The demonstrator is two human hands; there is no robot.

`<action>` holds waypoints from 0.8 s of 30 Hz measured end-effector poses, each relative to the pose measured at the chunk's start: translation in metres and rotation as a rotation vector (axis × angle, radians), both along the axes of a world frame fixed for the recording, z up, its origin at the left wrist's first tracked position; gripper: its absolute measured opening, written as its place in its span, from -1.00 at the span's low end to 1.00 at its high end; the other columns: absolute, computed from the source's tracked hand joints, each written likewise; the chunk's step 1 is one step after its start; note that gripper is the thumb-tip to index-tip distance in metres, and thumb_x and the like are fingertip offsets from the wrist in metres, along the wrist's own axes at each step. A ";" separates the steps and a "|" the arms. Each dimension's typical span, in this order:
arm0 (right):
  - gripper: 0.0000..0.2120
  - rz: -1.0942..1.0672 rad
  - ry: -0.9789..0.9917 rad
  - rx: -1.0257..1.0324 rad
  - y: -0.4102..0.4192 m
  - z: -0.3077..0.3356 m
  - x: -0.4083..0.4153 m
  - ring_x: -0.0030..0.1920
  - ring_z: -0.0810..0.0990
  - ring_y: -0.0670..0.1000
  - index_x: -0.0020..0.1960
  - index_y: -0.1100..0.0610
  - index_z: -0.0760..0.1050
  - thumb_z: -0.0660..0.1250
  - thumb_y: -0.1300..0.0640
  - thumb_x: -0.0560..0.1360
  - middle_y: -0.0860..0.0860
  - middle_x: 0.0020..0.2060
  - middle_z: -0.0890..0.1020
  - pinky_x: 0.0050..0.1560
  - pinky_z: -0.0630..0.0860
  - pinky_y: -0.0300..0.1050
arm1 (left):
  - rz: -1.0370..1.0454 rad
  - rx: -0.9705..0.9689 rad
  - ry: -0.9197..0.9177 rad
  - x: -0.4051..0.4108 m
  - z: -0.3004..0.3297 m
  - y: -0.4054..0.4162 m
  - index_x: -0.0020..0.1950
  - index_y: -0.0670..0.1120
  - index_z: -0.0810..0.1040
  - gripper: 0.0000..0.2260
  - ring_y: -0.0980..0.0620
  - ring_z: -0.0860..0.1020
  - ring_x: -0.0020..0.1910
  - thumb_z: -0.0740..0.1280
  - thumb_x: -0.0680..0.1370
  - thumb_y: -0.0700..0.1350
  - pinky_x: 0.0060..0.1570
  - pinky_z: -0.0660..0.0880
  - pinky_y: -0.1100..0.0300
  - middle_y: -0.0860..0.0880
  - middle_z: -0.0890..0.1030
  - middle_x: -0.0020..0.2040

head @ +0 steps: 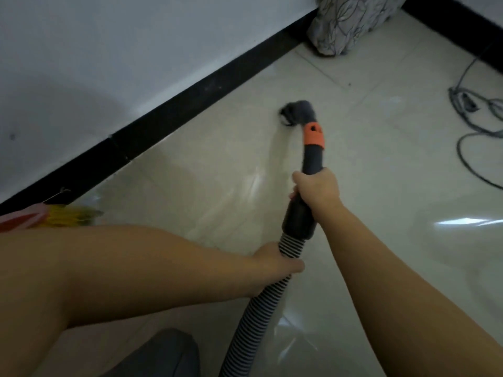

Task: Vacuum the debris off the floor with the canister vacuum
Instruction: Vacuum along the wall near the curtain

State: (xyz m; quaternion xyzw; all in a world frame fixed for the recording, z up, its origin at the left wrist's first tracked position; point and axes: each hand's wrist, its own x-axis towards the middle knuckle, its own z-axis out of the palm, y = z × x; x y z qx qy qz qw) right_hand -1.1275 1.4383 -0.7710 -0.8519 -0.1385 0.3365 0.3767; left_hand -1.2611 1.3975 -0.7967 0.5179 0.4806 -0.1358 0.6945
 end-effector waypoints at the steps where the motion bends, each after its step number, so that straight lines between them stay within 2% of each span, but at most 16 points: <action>1: -0.60 -0.111 -0.001 0.020 -0.010 -0.005 0.021 -0.17 0.67 0.25 -0.12 0.17 0.45 0.34 -0.02 0.12 0.24 -0.17 0.66 -0.08 0.63 0.20 | -0.048 0.005 -0.016 0.011 0.000 0.005 -0.22 -0.10 0.41 -0.85 -0.03 0.50 -0.26 0.37 0.47 -0.14 -0.20 0.48 0.15 -0.07 0.48 -0.26; 3: -0.63 -0.315 0.000 0.027 -0.037 -0.009 0.061 -0.12 0.67 0.26 -0.22 0.15 0.42 0.35 -0.04 0.07 0.24 -0.14 0.67 -0.03 0.61 0.23 | -0.132 0.047 -0.046 0.037 0.002 0.005 -0.19 -0.10 0.44 -0.85 -0.05 0.51 -0.24 0.41 0.45 -0.12 -0.20 0.48 0.15 -0.07 0.50 -0.24; 4: -0.68 -0.416 -0.009 0.016 -0.052 -0.006 0.079 -0.10 0.67 0.25 -0.24 0.15 0.39 0.38 -0.01 0.13 0.24 -0.10 0.66 -0.01 0.61 0.23 | -0.205 0.077 -0.067 0.054 0.004 0.002 -0.14 -0.10 0.45 -0.84 -0.07 0.52 -0.20 0.42 0.45 -0.11 -0.18 0.48 0.15 -0.08 0.51 -0.20; 7: -0.71 -0.628 0.008 -0.011 -0.077 0.005 0.108 -0.09 0.66 0.19 -0.06 0.23 0.42 0.40 0.10 0.31 0.19 -0.04 0.65 0.02 0.61 0.18 | -0.421 0.194 -0.099 0.087 0.006 -0.012 0.13 -0.11 0.39 -0.68 -0.10 0.53 -0.02 0.43 0.47 -0.09 -0.07 0.49 0.10 -0.10 0.51 0.00; 9: -0.68 -0.656 -0.001 0.016 -0.068 -0.001 0.121 -0.11 0.66 0.17 0.01 0.22 0.39 0.40 0.13 0.34 0.17 -0.08 0.64 0.01 0.61 0.14 | -0.439 0.262 -0.099 0.096 0.003 -0.009 0.29 -0.13 0.36 -0.53 -0.15 0.55 0.08 0.44 0.45 -0.07 0.02 0.53 0.04 -0.14 0.53 0.14; 11: -0.69 -0.602 -0.018 0.046 -0.038 -0.010 0.125 -0.12 0.66 0.22 -0.08 0.22 0.40 0.40 0.12 0.27 0.23 -0.09 0.65 0.01 0.61 0.17 | -0.339 0.305 -0.093 0.095 -0.004 0.008 0.29 -0.12 0.36 -0.54 -0.14 0.56 0.07 0.42 0.45 -0.07 -0.01 0.53 0.06 -0.12 0.54 0.13; 14: -0.83 -0.334 -0.029 0.078 0.028 -0.013 0.106 -0.34 0.62 0.20 -0.23 0.22 0.40 0.38 0.20 0.32 0.19 -0.35 0.59 -0.11 0.64 0.15 | -0.086 0.310 -0.106 0.081 -0.014 0.033 0.20 -0.10 0.36 -0.65 -0.09 0.55 -0.04 0.37 0.48 -0.10 -0.11 0.50 0.11 -0.07 0.52 0.00; 17: -0.86 -0.025 -0.021 0.046 0.094 -0.006 0.080 -0.45 0.57 0.14 -0.21 0.22 0.40 0.37 0.24 0.38 0.15 -0.43 0.54 -0.22 0.61 0.06 | 0.119 0.321 -0.141 0.072 -0.017 0.056 0.14 -0.12 0.37 -0.72 -0.04 0.53 -0.17 0.36 0.49 -0.14 -0.11 0.54 0.07 -0.04 0.52 -0.10; 19: -0.87 0.116 -0.002 0.009 0.119 0.002 0.074 -0.45 0.56 0.12 -0.21 0.20 0.38 0.35 0.26 0.40 0.13 -0.45 0.55 -0.25 0.59 0.00 | 0.140 0.356 -0.155 0.073 -0.016 0.072 0.14 -0.13 0.38 -0.71 -0.03 0.54 -0.18 0.36 0.48 -0.14 -0.12 0.55 0.06 -0.04 0.52 -0.12; 21: -0.89 0.105 0.042 -0.004 0.133 0.010 0.081 -0.46 0.53 0.10 -0.17 0.23 0.38 0.33 0.30 0.42 0.14 -0.44 0.53 -0.28 0.56 -0.06 | 0.103 0.398 -0.159 0.077 -0.010 0.089 0.15 -0.16 0.37 -0.70 -0.07 0.55 -0.16 0.35 0.48 -0.13 -0.10 0.57 0.02 -0.07 0.53 -0.10; 24: -0.87 -0.034 0.069 -0.008 0.144 0.022 0.096 -0.49 0.53 0.07 -0.07 0.30 0.40 0.31 0.32 0.42 0.13 -0.44 0.52 -0.31 0.56 -0.08 | 0.025 0.411 -0.125 0.085 0.005 0.112 0.19 -0.15 0.36 -0.66 -0.11 0.57 -0.05 0.35 0.49 -0.08 -0.01 0.57 -0.01 -0.10 0.55 0.02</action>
